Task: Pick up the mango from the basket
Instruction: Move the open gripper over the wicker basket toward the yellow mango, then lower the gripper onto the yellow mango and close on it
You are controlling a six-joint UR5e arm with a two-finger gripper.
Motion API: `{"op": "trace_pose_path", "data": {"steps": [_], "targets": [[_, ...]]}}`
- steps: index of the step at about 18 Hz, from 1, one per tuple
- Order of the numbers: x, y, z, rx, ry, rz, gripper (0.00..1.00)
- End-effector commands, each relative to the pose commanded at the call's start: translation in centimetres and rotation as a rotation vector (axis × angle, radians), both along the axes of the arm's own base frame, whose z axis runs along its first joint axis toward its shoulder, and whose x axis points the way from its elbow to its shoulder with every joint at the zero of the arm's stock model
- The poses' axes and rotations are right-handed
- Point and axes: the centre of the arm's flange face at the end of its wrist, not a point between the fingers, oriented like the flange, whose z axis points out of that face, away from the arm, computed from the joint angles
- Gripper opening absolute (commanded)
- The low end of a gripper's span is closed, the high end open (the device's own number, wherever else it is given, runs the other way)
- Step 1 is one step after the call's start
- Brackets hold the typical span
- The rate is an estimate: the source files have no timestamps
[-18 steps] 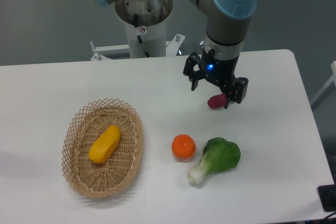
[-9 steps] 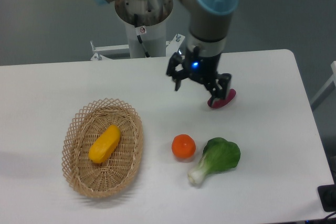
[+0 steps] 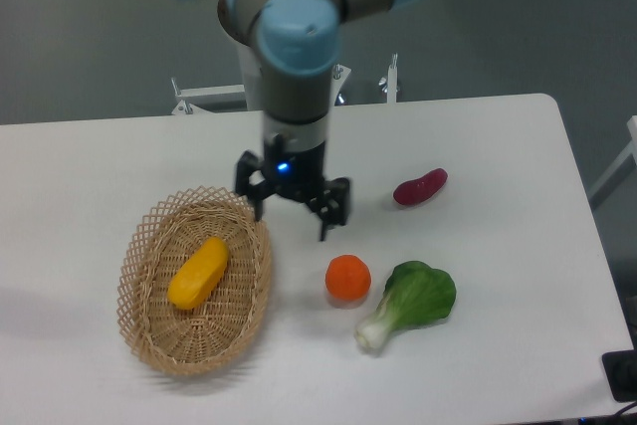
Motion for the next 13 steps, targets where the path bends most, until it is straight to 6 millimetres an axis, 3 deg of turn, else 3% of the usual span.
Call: {"op": "trace_pose_path", "data": {"steps": [7, 10, 13], "targets": [[4.1, 3.5, -4.9, -0.073, 0.076, -0.103, 1.00], [5.8, 3.6, -6.4, -0.099, 0.077, -0.131, 1.00], [5.9, 3.7, -7.7, -0.089, 0.089, -0.154, 1.00]]}}
